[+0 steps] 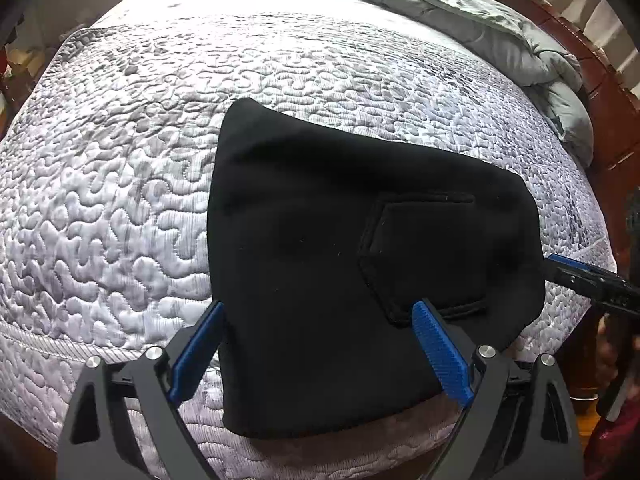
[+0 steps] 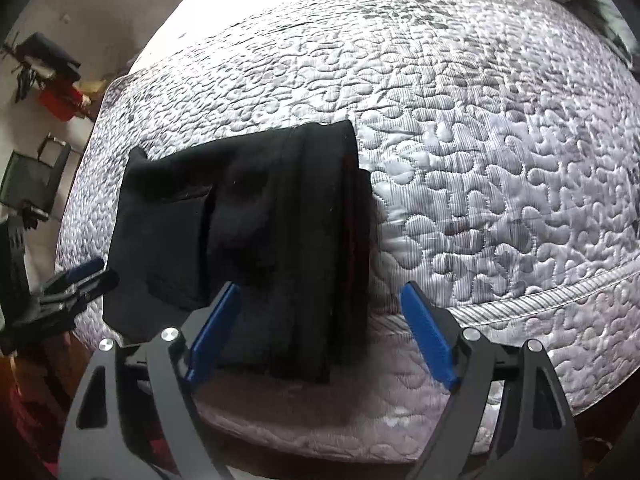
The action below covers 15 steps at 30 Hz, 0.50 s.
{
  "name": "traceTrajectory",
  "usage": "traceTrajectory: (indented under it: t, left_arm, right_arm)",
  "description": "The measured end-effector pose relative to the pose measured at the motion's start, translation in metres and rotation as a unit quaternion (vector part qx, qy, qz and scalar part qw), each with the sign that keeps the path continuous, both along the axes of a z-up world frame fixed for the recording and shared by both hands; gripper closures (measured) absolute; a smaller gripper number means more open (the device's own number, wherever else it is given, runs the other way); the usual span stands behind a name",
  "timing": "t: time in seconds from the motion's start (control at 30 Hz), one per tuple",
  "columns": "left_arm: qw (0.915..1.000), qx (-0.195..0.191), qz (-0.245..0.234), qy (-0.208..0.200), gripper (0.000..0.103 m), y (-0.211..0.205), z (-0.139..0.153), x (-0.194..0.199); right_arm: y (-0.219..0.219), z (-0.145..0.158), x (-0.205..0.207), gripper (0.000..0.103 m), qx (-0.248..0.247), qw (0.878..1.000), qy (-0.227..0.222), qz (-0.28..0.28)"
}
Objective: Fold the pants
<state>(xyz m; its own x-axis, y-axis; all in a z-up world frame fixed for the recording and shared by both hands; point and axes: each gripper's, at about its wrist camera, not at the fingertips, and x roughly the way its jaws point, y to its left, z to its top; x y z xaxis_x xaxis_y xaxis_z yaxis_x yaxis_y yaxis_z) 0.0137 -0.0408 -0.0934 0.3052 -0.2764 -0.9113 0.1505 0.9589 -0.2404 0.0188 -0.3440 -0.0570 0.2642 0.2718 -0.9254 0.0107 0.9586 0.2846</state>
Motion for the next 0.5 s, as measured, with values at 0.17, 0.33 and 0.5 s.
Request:
traceTrajectory:
  t: [0.17, 0.33, 0.5]
  left_arm:
    - [0.9999, 0.008, -0.005, -0.003, 0.008, 0.001, -0.007, 0.004]
    - [0.9996, 0.023, -0.013, -0.005, 0.006, 0.004, -0.019, 0.014]
    - [0.9997, 0.010, -0.008, 0.019, 0.006, 0.014, -0.038, 0.026]
  right_arm:
    - [-0.001, -0.014, 0.008, 0.020, 0.006, 1.000, 0.014, -0.008]
    - [-0.001, -0.034, 0.017, 0.019, 0.028, 0.999, 0.029, -0.004]
    - [0.004, -0.049, 0.024, 0.016, 0.050, 0.998, 0.037, 0.011]
